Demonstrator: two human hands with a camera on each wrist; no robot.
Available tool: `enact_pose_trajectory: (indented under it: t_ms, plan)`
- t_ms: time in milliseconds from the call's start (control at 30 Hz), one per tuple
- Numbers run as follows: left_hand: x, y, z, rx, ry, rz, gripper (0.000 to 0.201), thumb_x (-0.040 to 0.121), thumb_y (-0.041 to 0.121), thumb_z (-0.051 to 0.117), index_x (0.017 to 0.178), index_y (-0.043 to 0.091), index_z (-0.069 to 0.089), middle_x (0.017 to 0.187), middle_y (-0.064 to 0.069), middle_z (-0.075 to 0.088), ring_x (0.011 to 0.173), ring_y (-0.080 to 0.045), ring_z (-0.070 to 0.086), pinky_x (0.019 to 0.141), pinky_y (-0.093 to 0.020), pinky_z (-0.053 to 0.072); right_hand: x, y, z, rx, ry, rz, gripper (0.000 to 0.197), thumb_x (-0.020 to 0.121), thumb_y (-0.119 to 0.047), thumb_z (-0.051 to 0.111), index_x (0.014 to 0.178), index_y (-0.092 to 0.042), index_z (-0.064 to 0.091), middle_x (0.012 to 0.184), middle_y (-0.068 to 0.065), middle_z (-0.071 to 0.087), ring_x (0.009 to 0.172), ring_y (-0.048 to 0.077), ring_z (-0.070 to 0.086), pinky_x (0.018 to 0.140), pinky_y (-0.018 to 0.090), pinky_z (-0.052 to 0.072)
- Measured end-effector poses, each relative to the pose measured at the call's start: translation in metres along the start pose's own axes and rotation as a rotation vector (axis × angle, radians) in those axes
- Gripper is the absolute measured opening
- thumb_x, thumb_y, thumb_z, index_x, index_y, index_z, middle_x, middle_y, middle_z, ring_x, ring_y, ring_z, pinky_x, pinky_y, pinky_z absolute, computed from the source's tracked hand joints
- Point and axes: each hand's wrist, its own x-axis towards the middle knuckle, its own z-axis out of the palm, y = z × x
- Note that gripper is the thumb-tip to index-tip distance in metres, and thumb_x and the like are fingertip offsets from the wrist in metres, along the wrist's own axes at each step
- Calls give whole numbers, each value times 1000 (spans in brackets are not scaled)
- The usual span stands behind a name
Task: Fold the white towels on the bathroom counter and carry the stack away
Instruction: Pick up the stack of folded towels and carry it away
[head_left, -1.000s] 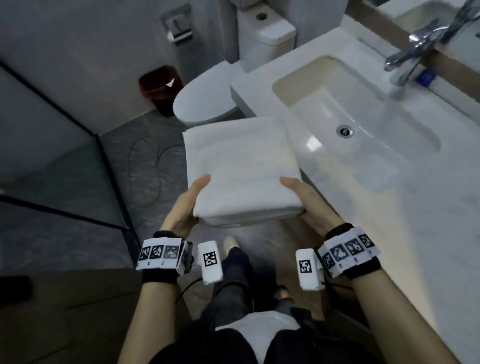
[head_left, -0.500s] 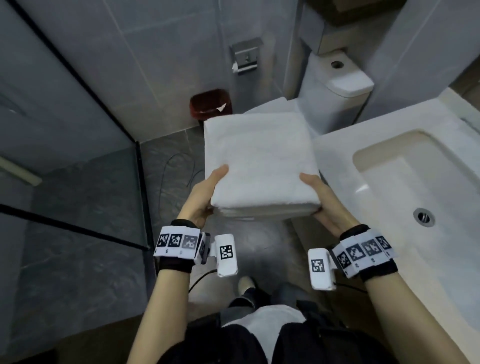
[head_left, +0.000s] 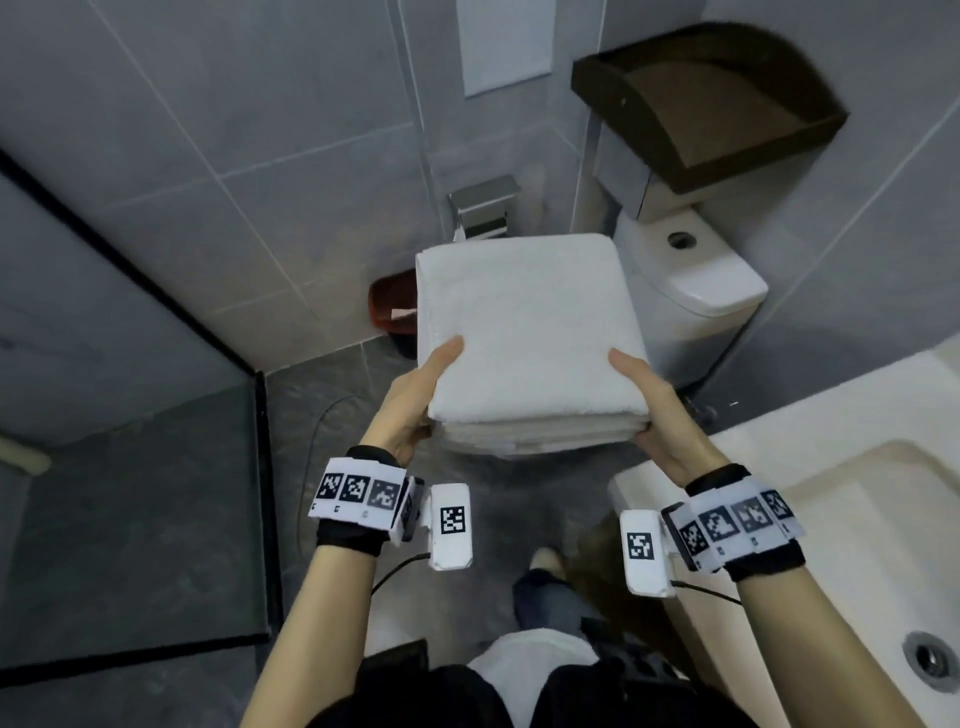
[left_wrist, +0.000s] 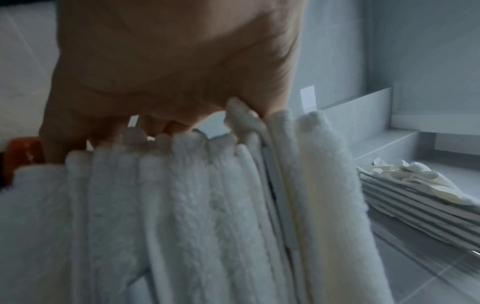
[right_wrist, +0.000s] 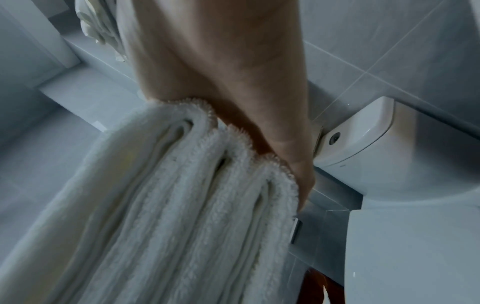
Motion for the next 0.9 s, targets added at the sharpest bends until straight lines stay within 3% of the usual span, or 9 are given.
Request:
enact_pose_trajectory:
  t_ms: [100, 233, 367, 433, 500, 567, 767, 900]
  plan:
    - [43, 40, 17, 10, -22, 29, 79, 54, 66, 72, 117, 18, 64, 108, 4, 73, 102, -16, 68, 100, -40, 48, 39, -32, -11, 9, 10, -27, 48, 84, -49, 56, 124, -23, 60, 120, -4, 68, 116, 17, 60, 98, 36, 44]
    - [88, 85, 42, 85, -64, 26, 64, 54, 68, 69, 101, 24, 68, 98, 10, 75, 95, -12, 70, 86, -36, 52, 75, -70, -25, 16, 47, -56, 57, 73, -55, 61, 122, -25, 61, 121, -4, 67, 117, 17, 60, 103, 39, 41]
    - [136, 122, 62, 116, -165, 51, 49, 69, 63, 65, 99, 25, 67, 98, 11, 75, 89, -8, 71, 79, -31, 54, 109, -103, -38, -2, 90, -104, 55, 74, -57, 59, 122, -28, 61, 117, -7, 69, 110, 14, 63, 88, 34, 47]
    - [161, 140, 70, 93, -209, 45, 50, 72, 59, 66, 103, 20, 66, 101, 7, 75, 89, -10, 72, 69, -25, 56, 126, -120, -42, -13, 117, -116, 48, 79, -56, 57, 119, -30, 62, 114, -9, 70, 101, 8, 67, 77, 28, 48]
    - [184, 159, 75, 86, -267, 50, 53, 70, 60, 68, 105, 21, 67, 107, 3, 73, 96, -13, 70, 76, -26, 55, 142, -136, -45, -2, 140, -142, 45, 82, -55, 57, 117, -28, 64, 113, -7, 71, 97, 7, 68, 72, 25, 50]
    - [208, 181, 82, 155, -312, 73, 53, 66, 66, 66, 101, 26, 69, 111, 3, 72, 102, -16, 67, 89, -33, 48, 157, -152, -46, 28, 176, -177, 44, 82, -52, 58, 117, -25, 65, 114, -5, 71, 102, 11, 67, 81, 30, 50]
    - [262, 237, 104, 269, -424, 132, 60, 54, 74, 66, 94, 30, 71, 104, 10, 74, 101, -15, 68, 87, -36, 51, 192, -194, -48, 13, 296, -241, 32, 78, -57, 59, 105, -42, 68, 114, -14, 69, 106, 7, 65, 88, 37, 47]
    - [283, 260, 123, 266, -499, 130, 78, 55, 72, 68, 114, 22, 64, 113, 0, 71, 111, -25, 63, 103, -47, 44, 205, -218, -56, 61, 313, -270, 42, 78, -51, 61, 113, -28, 67, 118, -4, 69, 107, 13, 65, 88, 34, 49]
